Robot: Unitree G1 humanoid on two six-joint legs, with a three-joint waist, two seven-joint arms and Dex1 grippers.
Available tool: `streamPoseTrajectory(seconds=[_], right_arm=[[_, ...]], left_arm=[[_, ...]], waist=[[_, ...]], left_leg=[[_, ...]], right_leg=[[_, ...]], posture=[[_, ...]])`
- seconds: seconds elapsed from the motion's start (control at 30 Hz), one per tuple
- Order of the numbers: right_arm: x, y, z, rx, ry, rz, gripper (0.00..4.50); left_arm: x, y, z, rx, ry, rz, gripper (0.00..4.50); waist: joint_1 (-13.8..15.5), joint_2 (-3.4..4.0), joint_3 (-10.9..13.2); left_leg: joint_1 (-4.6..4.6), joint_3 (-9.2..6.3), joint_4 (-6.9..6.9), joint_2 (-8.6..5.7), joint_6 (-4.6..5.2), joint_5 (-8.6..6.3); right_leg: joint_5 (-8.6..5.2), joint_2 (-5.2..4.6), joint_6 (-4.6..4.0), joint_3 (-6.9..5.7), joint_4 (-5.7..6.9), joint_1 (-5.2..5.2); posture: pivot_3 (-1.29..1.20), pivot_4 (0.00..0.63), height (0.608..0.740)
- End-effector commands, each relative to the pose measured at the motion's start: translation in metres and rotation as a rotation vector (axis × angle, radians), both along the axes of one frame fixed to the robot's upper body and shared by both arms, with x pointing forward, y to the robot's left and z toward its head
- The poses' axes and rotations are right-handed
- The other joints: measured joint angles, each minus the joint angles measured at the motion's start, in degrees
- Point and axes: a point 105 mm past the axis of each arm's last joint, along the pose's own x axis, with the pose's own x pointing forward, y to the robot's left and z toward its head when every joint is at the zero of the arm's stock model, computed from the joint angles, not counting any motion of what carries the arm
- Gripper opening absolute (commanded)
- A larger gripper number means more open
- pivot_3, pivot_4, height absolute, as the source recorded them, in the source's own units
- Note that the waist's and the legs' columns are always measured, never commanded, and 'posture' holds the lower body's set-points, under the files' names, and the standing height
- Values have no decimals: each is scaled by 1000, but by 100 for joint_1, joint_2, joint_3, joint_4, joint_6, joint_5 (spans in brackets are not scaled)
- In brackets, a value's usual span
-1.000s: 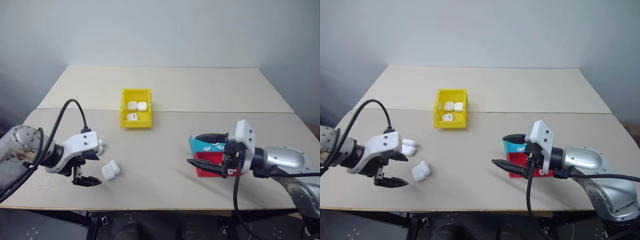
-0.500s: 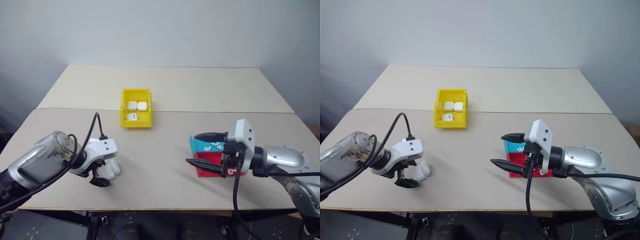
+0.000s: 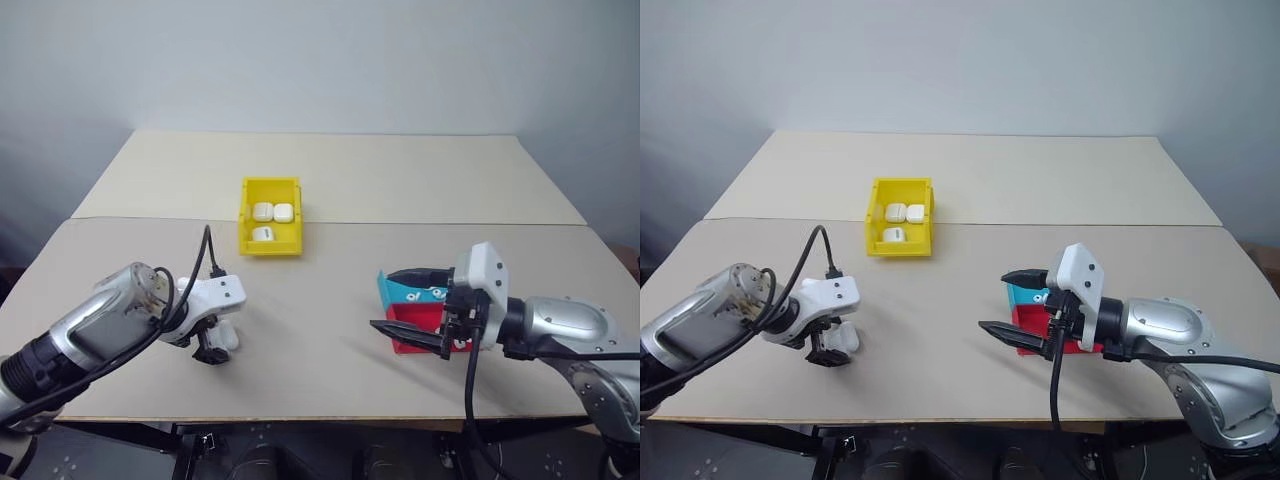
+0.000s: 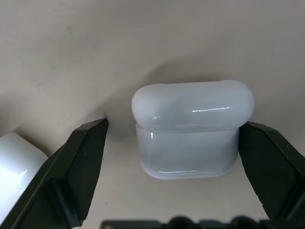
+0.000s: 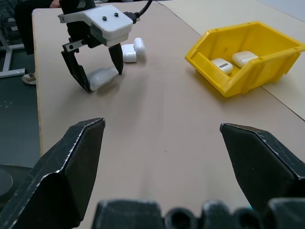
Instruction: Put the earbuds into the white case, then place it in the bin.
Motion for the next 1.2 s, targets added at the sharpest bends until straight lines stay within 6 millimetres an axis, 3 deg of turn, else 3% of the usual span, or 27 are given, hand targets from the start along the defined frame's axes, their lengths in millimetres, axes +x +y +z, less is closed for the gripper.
streamPoseTrajectory(seconds=[0.03, 0.2, 0.33, 0.5, 0.63, 0.77, 0.9, 1.03, 1.2], right_arm=[[-4, 0, 11, 13, -52, 7, 4500], [-5, 0, 10, 12, -51, 7, 4500], [-4, -1, 10, 12, -56, 1, 4500], [1, -5, 12, 9, -67, -13, 4500], [11, -9, 18, -6, -101, -16, 4500], [23, -17, 26, -57, -151, -25, 4500], [32, -28, 29, -206, -174, -21, 4500], [35, -49, 19, -461, -150, 32, 4500], [33, -63, 7, -679, -68, 149, 4500]], left_arm=[[2, 2, 0, 29, -42, -33, 4107], [-1, 5, 1, 38, -63, -60, 2852], [-5, 11, 16, -26, -117, -103, 2824], [3, 4, 58, -301, -324, -138, 2824], [8, -18, 101, -663, -575, -168, 2824], [16, -51, 120, -955, -755, -171, 2824], [5, -93, 123, -1249, -626, -275, 2824], [-8, -117, 122, -1348, -565, -444, 2824], [-16, -133, 124, -1425, -551, -591, 2824]], waist=[[0, 0, 0], [11, 4, -3], [-34, 4, -3], [-10, 4, -3], [41, 1, -4], [55, 4, -6], [48, 4, -7], [25, 9, -9], [-29, 11, -11]], left_leg=[[1, 0, 0, 0, 0, 0], [15, 0, 0, 0, 0, 0], [12, 1, -2, 3, 0, 0], [5, 1, -1, 7, 0, 0], [2, 0, 10, 0, 1, -1], [-3, -2, 18, -2, 4, -2], [-12, -5, 30, -2, 3, -1], [-9, -1, 29, -1, 4, -2], [-2, 2, 32, 0, 4, -2]], right_leg=[[0, 0, 0, 0, 0, 1], [0, -1, 0, 1, 4, 12], [0, 0, 0, 4, 2, 4], [1, 3, -1, 1, 1, -1], [2, -9, 2, -7, -2, 8], [4, -9, 3, -9, -1, 12], [7, -8, 4, -12, 1, 12], [7, -7, 5, -11, -3, 11], [7, -6, 5, -7, -2, 14]], posture=[[0, 150, 740], [0, 150, 740], [0, 150, 740], [0, 150, 740], [0, 150, 740], [0, 150, 740], [0, 150, 740], [0, 150, 740], [0, 150, 740]])
